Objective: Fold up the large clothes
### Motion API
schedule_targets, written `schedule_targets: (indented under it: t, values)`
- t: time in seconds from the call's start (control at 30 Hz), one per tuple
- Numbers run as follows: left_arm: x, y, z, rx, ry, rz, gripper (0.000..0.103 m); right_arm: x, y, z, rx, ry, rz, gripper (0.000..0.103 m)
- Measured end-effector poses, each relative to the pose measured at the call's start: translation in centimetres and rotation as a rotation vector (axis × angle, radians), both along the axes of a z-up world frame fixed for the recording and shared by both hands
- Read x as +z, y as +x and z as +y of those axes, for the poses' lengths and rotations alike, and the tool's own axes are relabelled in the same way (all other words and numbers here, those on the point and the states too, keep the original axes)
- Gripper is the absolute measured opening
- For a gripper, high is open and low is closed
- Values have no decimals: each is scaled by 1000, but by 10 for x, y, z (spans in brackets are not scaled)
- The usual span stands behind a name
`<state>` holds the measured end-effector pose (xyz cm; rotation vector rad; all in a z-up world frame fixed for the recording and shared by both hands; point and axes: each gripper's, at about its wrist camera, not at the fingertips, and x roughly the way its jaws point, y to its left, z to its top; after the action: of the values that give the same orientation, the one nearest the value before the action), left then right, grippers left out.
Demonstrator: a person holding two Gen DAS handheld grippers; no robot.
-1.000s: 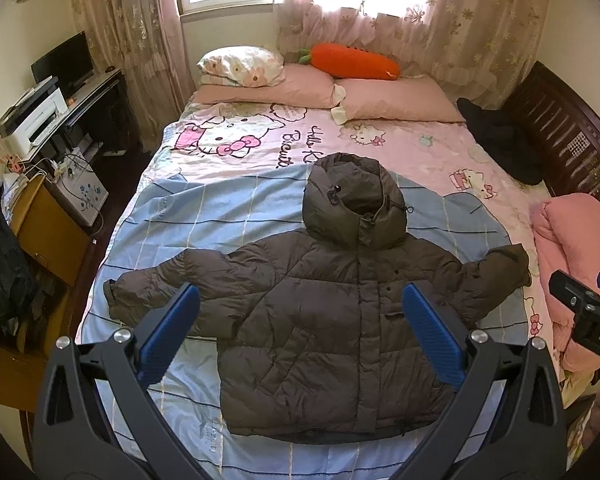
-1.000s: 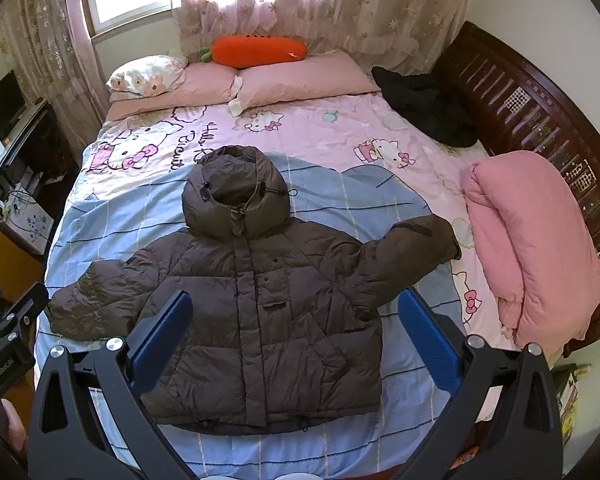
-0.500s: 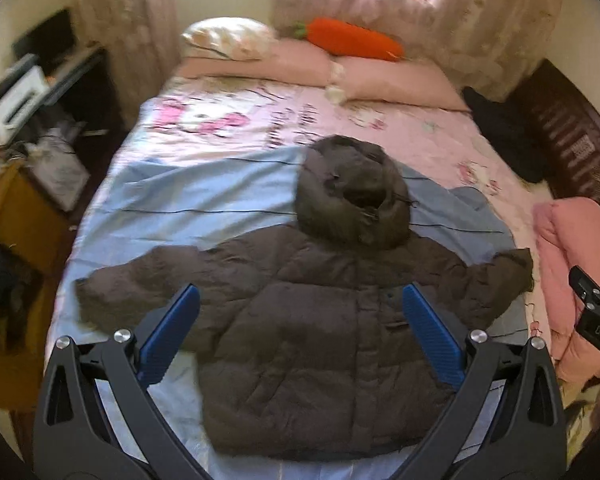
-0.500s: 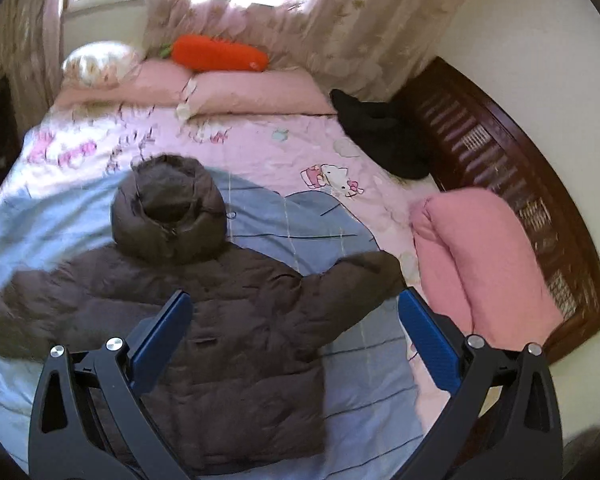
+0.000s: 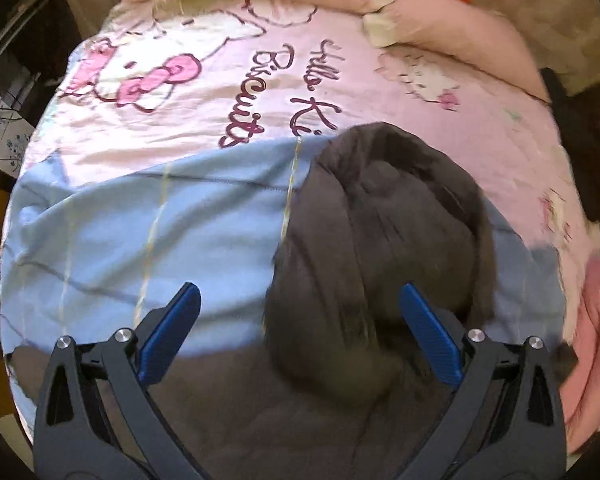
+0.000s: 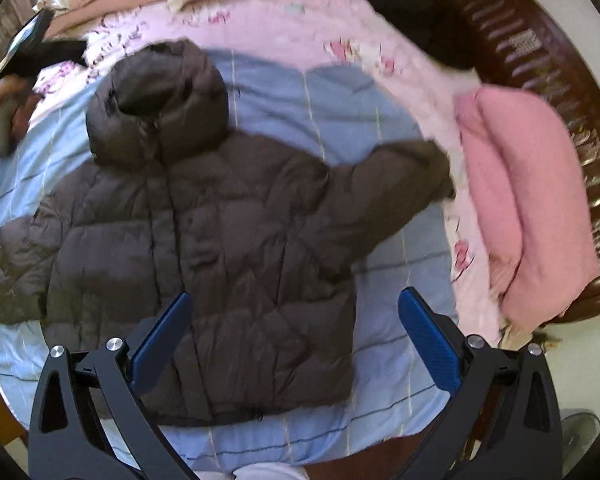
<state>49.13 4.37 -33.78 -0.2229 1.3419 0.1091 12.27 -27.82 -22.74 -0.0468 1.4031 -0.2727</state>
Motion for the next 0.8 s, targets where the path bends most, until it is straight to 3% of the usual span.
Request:
schedule_targets:
  t: [0.1, 0.2, 0.27, 0.33, 0.43, 0.63, 0.8]
  values:
    - [-38, 26, -4, 24, -2, 67, 87, -33, 7, -6, -9, 24, 59, 102]
    - [-77, 35, -5, 32, -5, 146, 65, -54, 24, -8, -14, 30, 74, 102]
    - [-97, 33, -8, 24, -23, 192, 29, -61, 35, -8, -22, 37, 59, 102]
    - [-109, 26, -11, 11, 28, 204, 18, -68, 46, -10, -36, 39, 54, 102]
    - [-96, 10, -16, -26, 63, 117, 12, -70, 64, -12, -78, 65, 55, 102]
    - [-60, -16, -8, -43, 8, 1, 11, -52, 81, -4, -73, 70, 6, 102]
    - [11, -69, -12, -116, -66, -205, 10, -38, 75, 5, -55, 72, -9, 102]
